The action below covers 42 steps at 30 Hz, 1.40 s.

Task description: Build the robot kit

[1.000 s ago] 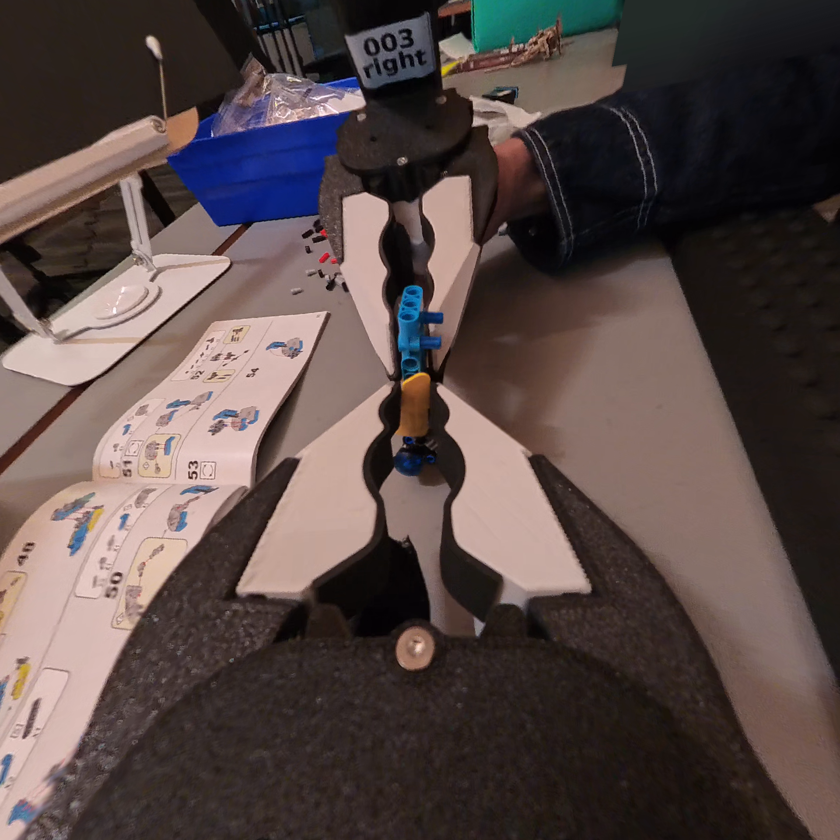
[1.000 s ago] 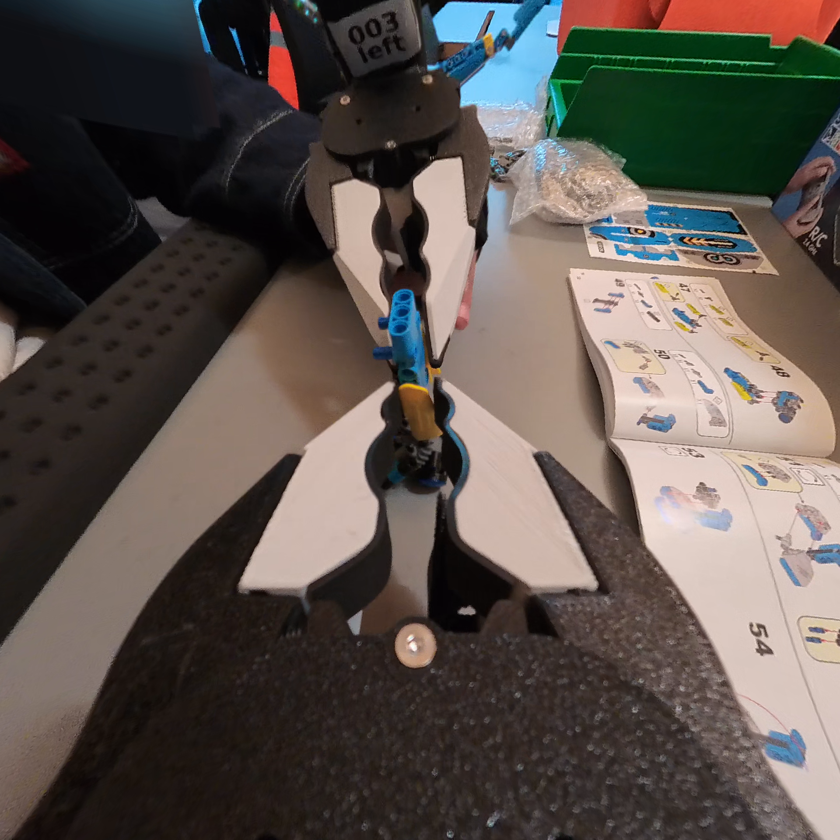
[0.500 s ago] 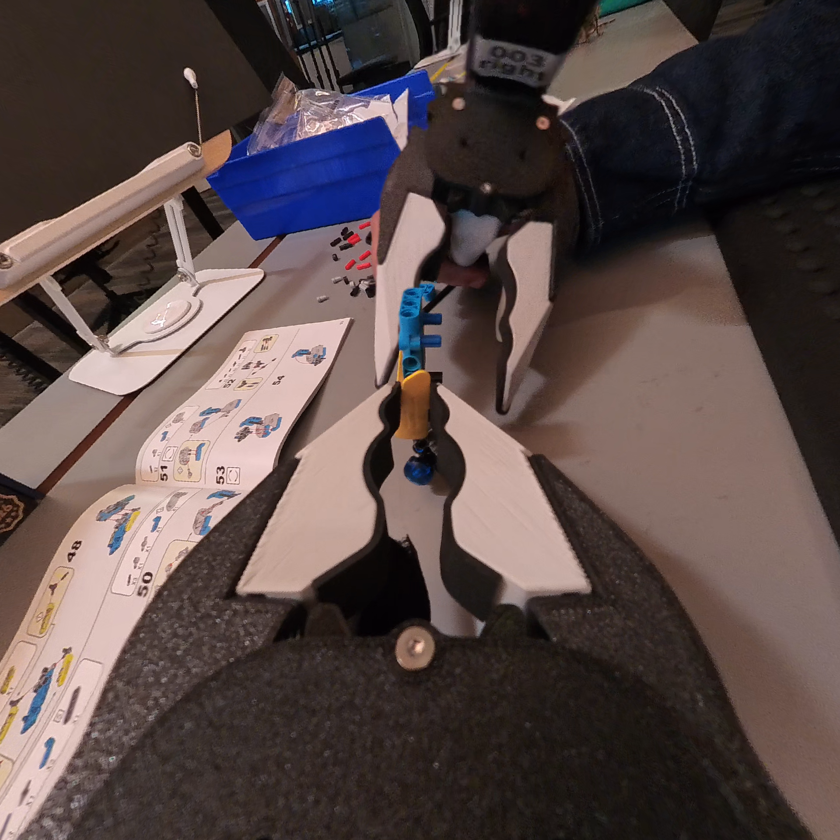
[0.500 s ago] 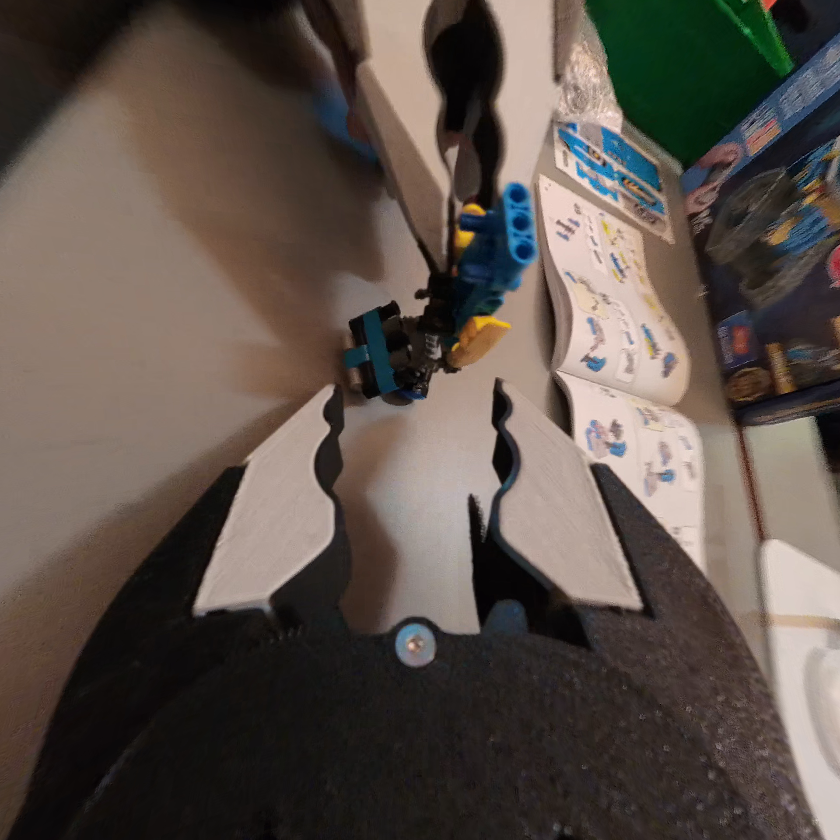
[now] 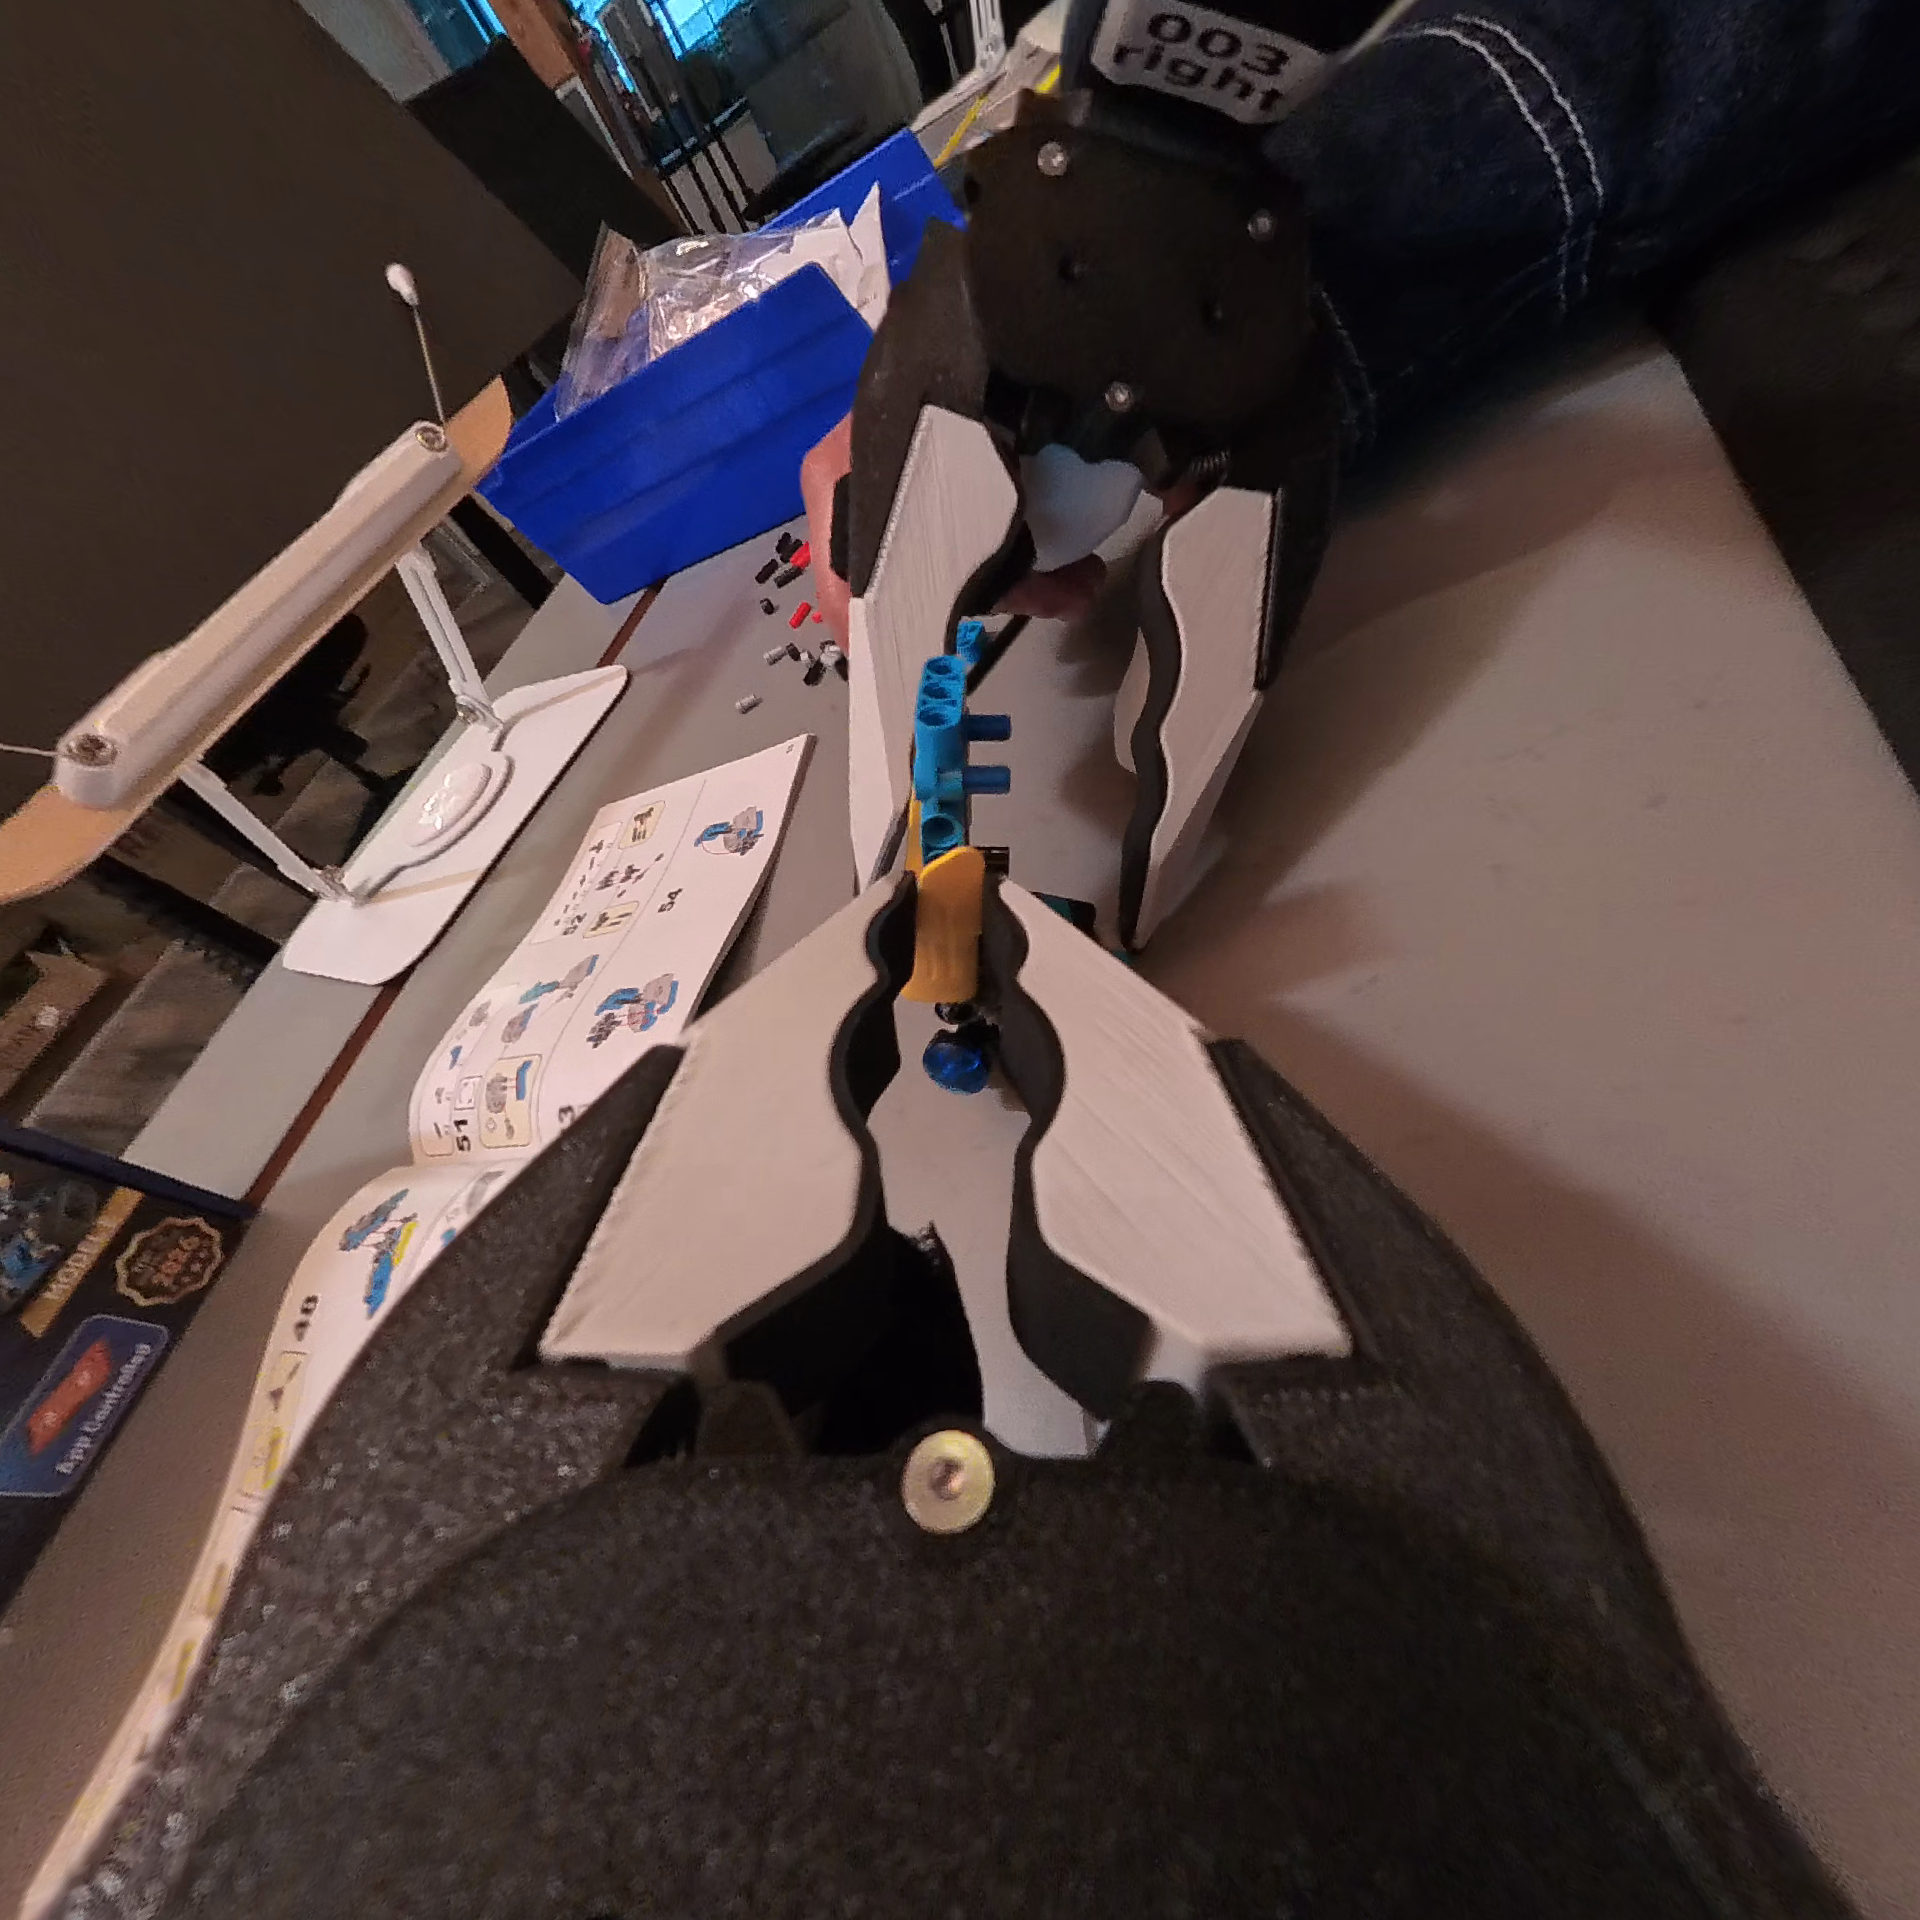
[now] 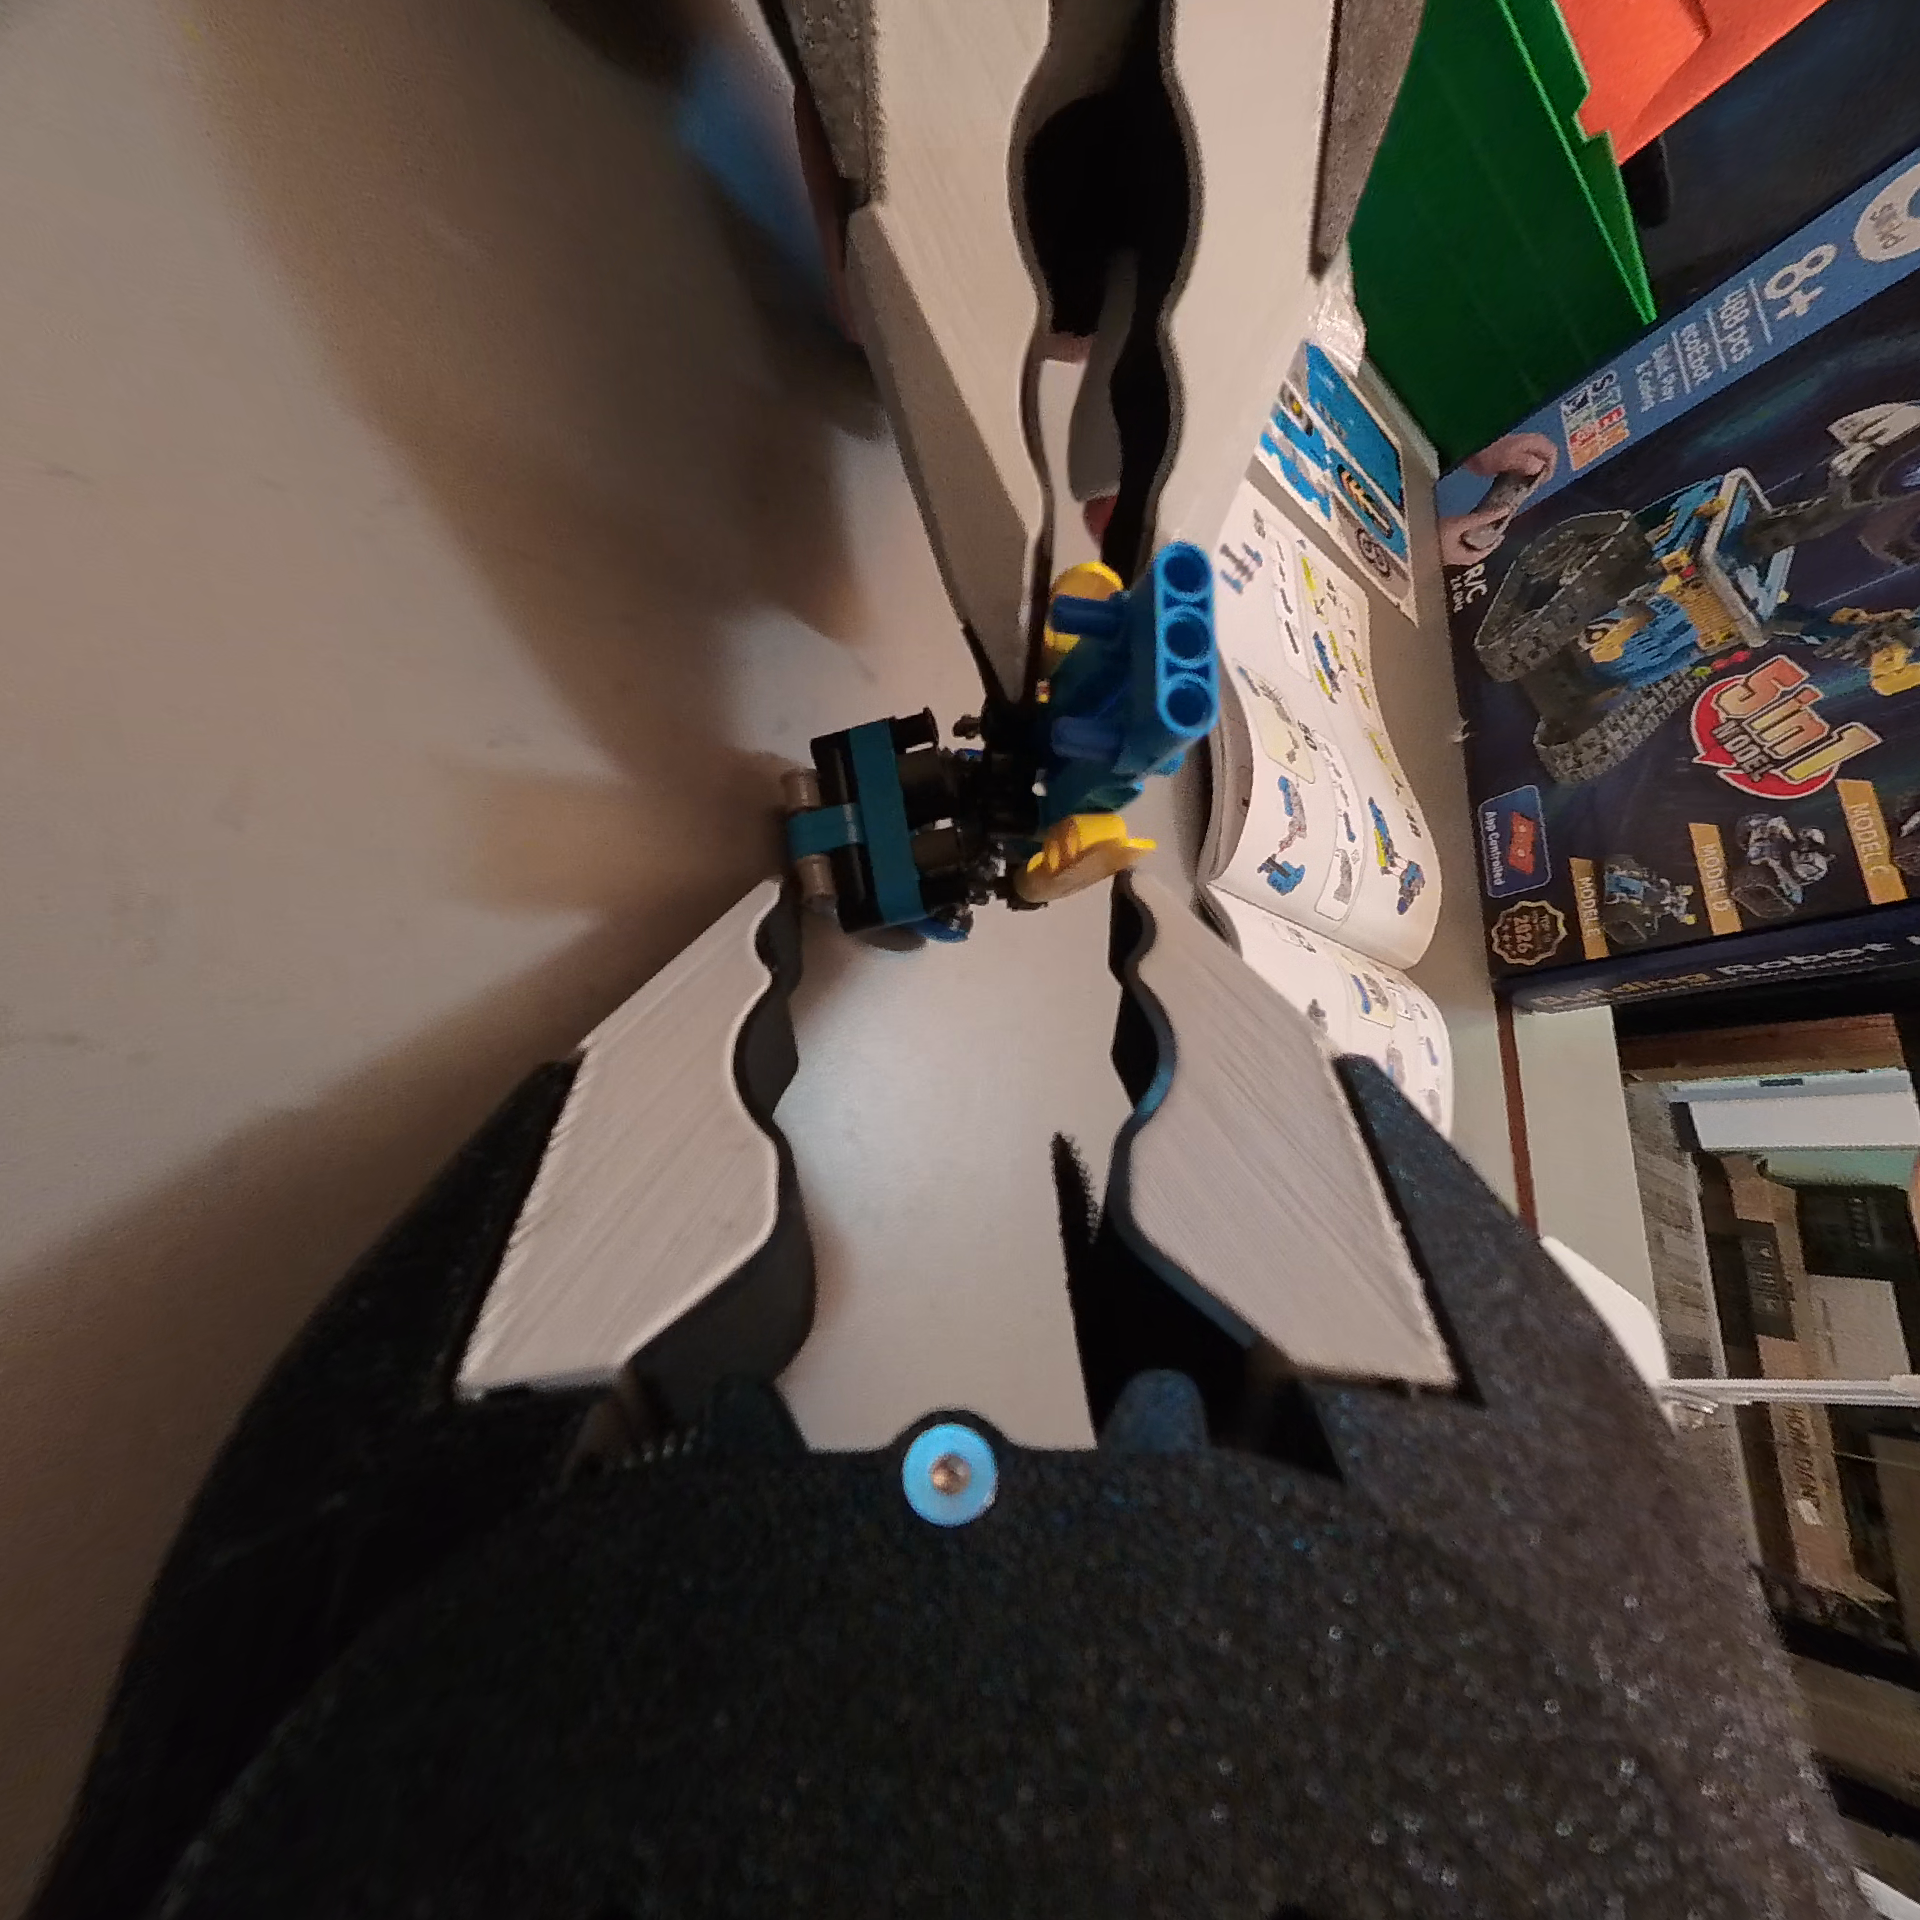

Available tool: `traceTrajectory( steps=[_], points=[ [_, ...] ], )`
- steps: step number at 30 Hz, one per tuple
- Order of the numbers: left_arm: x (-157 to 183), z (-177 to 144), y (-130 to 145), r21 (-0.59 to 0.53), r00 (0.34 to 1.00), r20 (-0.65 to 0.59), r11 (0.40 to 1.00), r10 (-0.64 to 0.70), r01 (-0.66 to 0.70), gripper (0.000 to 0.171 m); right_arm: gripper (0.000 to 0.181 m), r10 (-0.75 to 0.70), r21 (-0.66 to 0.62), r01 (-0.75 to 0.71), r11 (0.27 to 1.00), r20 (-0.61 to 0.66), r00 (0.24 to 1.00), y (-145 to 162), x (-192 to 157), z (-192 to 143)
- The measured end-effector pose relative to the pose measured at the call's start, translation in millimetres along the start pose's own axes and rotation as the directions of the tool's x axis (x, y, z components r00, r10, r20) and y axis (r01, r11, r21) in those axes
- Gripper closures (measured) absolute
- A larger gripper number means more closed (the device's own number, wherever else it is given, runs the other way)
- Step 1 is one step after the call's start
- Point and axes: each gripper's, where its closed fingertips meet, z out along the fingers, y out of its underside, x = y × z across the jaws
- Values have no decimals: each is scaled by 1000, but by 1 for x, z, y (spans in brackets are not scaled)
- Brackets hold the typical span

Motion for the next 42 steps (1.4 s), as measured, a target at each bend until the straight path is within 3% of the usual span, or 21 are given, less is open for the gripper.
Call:
traceTrajectory(
  steps=[14, 29, 42],
  points=[
    [3, 0, 1, 2, 995, 21, 996, 93, -94, 160, 121, 25, -10, -25, 1000, 32, 999, -2, -1, -3],
    [3, 0, 0, 3, 991, 37, 992, 128, -128, 160, 126, -124, -100, 124, 987, 7, 992, 2, 5, -3],
    [4, 0, 3, 1, 984, 43, 985, 173, -173, 159, 133, -122, -94, 122, 988, 3, 993, 2, 4, 0]
  ],
)
